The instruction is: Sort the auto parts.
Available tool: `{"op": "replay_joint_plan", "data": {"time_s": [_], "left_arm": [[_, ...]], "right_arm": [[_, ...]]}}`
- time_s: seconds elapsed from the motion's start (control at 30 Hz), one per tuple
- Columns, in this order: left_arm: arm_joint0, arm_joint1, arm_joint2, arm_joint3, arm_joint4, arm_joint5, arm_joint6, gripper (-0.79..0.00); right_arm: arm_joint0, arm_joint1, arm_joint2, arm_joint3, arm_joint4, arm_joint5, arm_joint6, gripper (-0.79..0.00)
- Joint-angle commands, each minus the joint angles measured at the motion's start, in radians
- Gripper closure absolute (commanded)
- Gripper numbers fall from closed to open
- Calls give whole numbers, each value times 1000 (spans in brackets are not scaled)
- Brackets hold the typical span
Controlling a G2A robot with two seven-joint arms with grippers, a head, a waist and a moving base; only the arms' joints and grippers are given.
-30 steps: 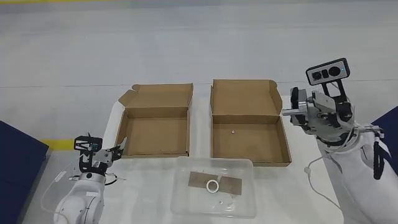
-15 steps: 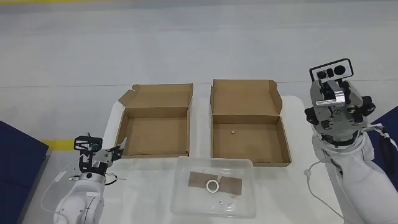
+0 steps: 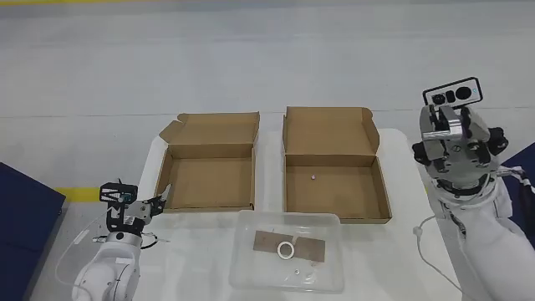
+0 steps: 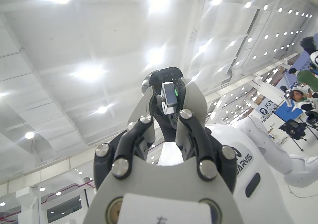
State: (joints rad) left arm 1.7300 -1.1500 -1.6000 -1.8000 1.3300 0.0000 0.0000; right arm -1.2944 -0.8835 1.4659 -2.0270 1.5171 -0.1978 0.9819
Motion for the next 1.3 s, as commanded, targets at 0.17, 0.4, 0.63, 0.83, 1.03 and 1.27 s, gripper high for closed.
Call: {"op": "replay_joint_plan", "data": {"time_s": [0.17,0.4,0.63,0.83,1.03,1.27], "left_arm": [[0,0,0,0,0,0,0,-785],[0,0,0,0,0,0,0,-785],[0,0,0,0,0,0,0,-785],[0,0,0,0,0,0,0,-785],[0,0,0,0,0,0,0,-785],[0,0,0,0,0,0,0,-785]], "right_arm": [[-108,13,160,31,-286,35,8,0],[-265,22,310,42,-555,39,39,0],[-361,19,387,55,-642,14,46,0],[-359,20,388,48,-676,17,35,0],[-333,28,405,21,-1007,53,-55,0],[-302,37,387,-10,-1325,102,-106,0]]}}
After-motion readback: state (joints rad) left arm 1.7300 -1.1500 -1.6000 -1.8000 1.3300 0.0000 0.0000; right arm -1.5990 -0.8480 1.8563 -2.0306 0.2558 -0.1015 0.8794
